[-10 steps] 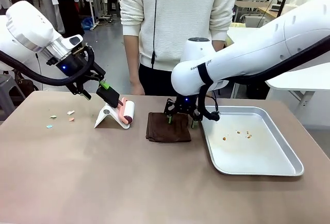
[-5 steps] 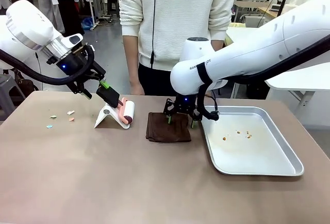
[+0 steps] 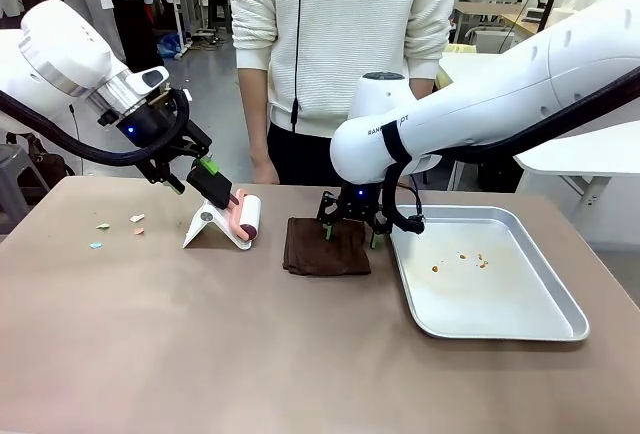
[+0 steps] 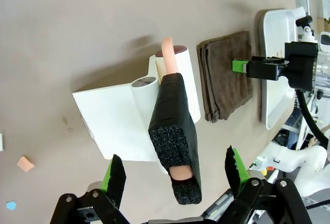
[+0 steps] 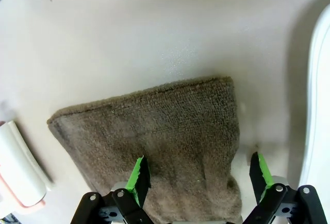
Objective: Clean the surface of the table.
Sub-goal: Hold the Lint Roller with your left hand and the towel with your right hand.
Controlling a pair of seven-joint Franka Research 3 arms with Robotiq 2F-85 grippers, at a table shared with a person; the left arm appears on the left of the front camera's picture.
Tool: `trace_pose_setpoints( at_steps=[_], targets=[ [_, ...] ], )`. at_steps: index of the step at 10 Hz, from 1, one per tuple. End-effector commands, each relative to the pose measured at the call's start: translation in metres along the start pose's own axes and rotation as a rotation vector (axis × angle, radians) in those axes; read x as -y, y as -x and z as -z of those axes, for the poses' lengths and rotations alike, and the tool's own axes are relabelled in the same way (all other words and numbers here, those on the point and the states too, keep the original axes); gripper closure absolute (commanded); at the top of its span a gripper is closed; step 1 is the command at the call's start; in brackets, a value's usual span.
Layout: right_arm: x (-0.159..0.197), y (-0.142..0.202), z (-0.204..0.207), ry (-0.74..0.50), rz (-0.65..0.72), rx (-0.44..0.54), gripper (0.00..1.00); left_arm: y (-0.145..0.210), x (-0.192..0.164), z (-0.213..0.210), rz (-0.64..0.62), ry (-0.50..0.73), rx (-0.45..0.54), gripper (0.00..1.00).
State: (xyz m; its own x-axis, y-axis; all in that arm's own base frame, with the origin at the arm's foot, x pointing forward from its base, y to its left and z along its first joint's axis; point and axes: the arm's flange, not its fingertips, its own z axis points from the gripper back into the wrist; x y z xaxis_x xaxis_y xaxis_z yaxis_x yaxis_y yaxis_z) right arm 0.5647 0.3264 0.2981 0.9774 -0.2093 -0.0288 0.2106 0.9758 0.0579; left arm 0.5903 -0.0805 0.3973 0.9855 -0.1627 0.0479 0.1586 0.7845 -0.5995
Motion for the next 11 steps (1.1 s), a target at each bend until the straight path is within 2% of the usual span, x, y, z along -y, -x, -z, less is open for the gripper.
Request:
trace_pose_setpoints(
  at_steps=[1,2,3,4,5,6,7,8,9,11],
  targets=[
    [-0.0003,-0.0031,-0.0018,0.004,-0.037,-0.028,0.00,-0.0038,-0.0004,-0.0020,0.021,0.003,-0.008,0.00],
    [-0.0004,-0.0029,-0.0015,0.003,-0.050,-0.025,0.52,-0.0041,0.0001,-0.0018,0.017,0.005,-0.009,0.45],
    [-0.0021,-0.0038,-0.0008,0.002,-0.049,-0.029,0.60,-0.0046,0.0012,-0.0016,0.024,0.012,-0.018,0.58],
    [-0.0022,-0.0038,-0.0012,-0.009,-0.055,-0.038,0.60,-0.0048,0.0014,-0.0020,0.027,0.014,-0.010,1.00],
    [-0.0020,-0.0040,-0.0017,-0.019,-0.057,-0.043,1.00,-0.0045,0.0022,-0.0021,0.032,0.018,-0.005,1.00],
    [-0.0022,-0.0043,-0.0015,-0.022,-0.060,-0.049,0.75,-0.0044,0.0031,-0.0024,0.037,0.023,-0.003,1.00],
    [-0.0021,-0.0044,-0.0007,-0.022,-0.063,-0.054,1.00,-0.0047,0.0032,-0.0021,0.038,0.020,0.001,0.86],
    [-0.0020,-0.0035,-0.0005,-0.028,-0.070,-0.058,0.96,-0.0054,0.0036,-0.0021,0.036,0.016,0.001,0.95],
    [-0.0019,-0.0033,0.0000,-0.034,-0.074,-0.063,1.00,-0.0057,0.0040,-0.0019,0.036,0.014,0.000,1.00],
    [-0.0013,-0.0034,0.0006,-0.041,-0.073,-0.068,1.00,-0.0049,0.0038,-0.0019,0.034,0.007,0.006,1.00]
  ],
)
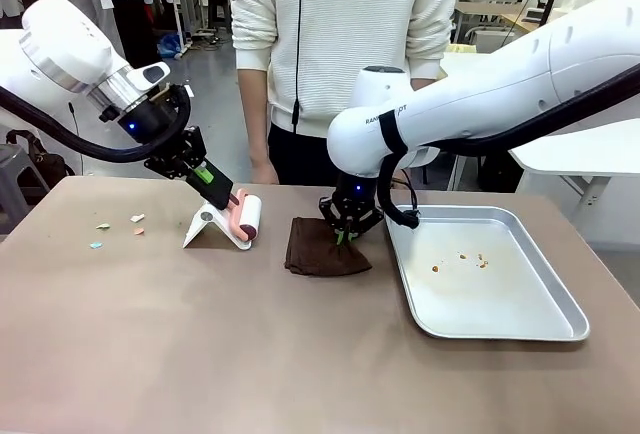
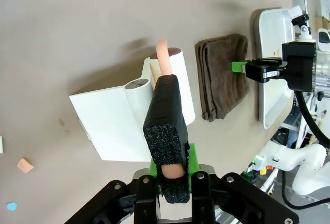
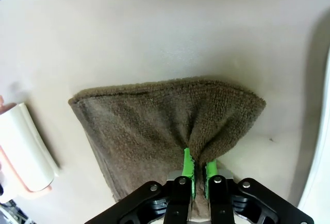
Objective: Clean the surface of the table.
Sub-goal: Hold the Lint Roller with your left hand and the towel with your right hand.
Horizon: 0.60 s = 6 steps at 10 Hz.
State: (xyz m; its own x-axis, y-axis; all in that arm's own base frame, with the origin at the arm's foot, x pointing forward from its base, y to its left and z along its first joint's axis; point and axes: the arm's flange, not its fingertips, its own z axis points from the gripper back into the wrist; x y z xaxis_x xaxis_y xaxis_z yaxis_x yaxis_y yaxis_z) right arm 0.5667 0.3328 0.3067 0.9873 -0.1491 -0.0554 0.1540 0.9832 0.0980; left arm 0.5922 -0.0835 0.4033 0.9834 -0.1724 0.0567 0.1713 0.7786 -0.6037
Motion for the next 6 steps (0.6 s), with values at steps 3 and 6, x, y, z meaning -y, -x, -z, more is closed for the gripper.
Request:
trace_pose_setpoints(
  at_steps=[3,6],
  targets=[
    [0.008,-0.004,0.010,-0.005,-0.008,-0.045,1.00,-0.001,-0.001,0.001,0.024,0.009,0.006,1.00],
    [0.018,-0.006,0.003,-0.101,-0.010,-0.067,1.00,0.004,0.002,-0.003,0.030,0.058,-0.005,1.00]
  ],
)
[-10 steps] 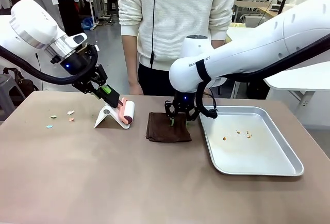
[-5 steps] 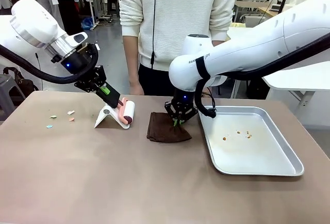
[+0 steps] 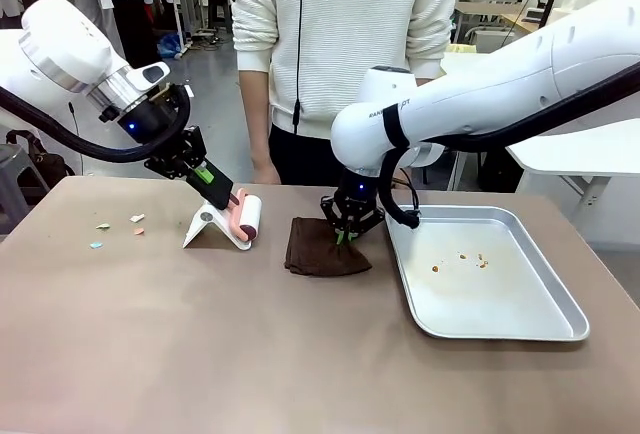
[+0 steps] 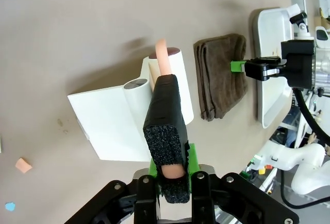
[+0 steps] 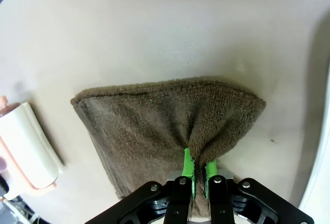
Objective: Clean the surface of the table.
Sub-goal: Hold the Lint Roller with your left hand and the towel with your right hand.
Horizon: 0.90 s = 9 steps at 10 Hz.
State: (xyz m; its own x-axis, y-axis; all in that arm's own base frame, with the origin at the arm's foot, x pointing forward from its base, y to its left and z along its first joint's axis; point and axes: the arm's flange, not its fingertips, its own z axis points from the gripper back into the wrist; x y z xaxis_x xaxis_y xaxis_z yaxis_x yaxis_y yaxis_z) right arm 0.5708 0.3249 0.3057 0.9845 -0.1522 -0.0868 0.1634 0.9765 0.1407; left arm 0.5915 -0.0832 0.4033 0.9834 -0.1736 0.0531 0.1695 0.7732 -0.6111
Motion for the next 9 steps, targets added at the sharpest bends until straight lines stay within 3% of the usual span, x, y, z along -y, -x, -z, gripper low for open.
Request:
trace_pose_setpoints(
  at_steps=[1,7,9],
  targets=[
    [0.019,-0.004,-0.002,-0.124,-0.023,-0.070,1.00,0.007,0.005,-0.004,0.023,0.069,-0.009,1.00],
    [0.072,-0.008,-0.035,-0.737,-0.122,-0.323,1.00,0.027,0.009,-0.020,-0.006,0.326,0.015,1.00],
    [0.085,-0.003,-0.042,-0.861,-0.193,-0.386,1.00,0.034,0.007,-0.028,-0.001,0.376,0.012,1.00]
  ],
)
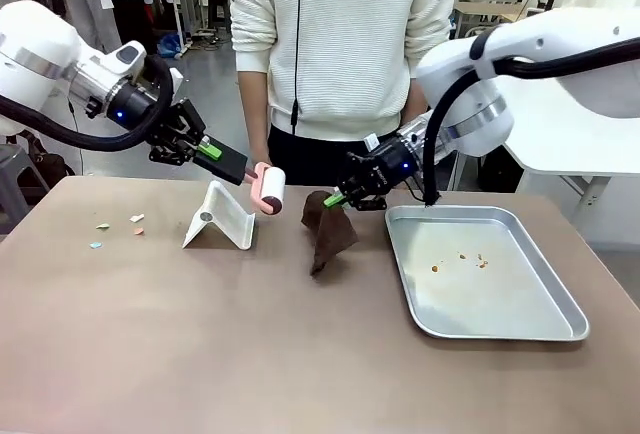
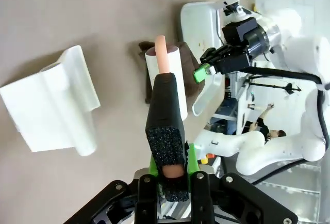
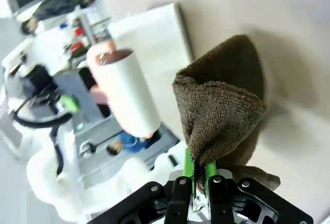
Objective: Clean the surface of the table.
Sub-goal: Hold the Lint Roller with your left hand and the towel with your right hand.
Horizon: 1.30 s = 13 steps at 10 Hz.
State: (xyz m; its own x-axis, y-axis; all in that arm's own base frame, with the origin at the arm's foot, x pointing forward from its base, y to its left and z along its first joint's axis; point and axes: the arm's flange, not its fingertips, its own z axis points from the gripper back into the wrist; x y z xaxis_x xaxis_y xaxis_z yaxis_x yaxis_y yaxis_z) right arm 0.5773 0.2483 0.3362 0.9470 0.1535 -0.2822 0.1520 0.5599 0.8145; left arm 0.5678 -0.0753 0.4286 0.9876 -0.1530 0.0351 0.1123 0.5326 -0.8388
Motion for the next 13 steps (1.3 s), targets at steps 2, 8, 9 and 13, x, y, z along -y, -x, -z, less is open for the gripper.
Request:
trace_pose_setpoints(
  at_steps=[2,8,9,13],
  targets=[
    [0.012,0.037,-0.026,-0.208,-0.138,-0.157,1.00,0.032,-0.007,-0.035,0.022,0.124,-0.076,1.00],
    [0.026,0.205,-0.051,-0.332,-0.002,0.283,1.00,0.167,-0.096,-0.120,0.096,0.222,-0.012,1.00],
    [0.044,0.235,-0.064,-0.366,0.038,0.420,1.00,0.191,-0.118,-0.129,0.075,0.236,0.031,1.00],
    [0.149,0.277,-0.153,-0.528,0.117,0.606,1.00,0.232,-0.179,-0.169,0.063,0.345,0.142,1.00]
  ],
)
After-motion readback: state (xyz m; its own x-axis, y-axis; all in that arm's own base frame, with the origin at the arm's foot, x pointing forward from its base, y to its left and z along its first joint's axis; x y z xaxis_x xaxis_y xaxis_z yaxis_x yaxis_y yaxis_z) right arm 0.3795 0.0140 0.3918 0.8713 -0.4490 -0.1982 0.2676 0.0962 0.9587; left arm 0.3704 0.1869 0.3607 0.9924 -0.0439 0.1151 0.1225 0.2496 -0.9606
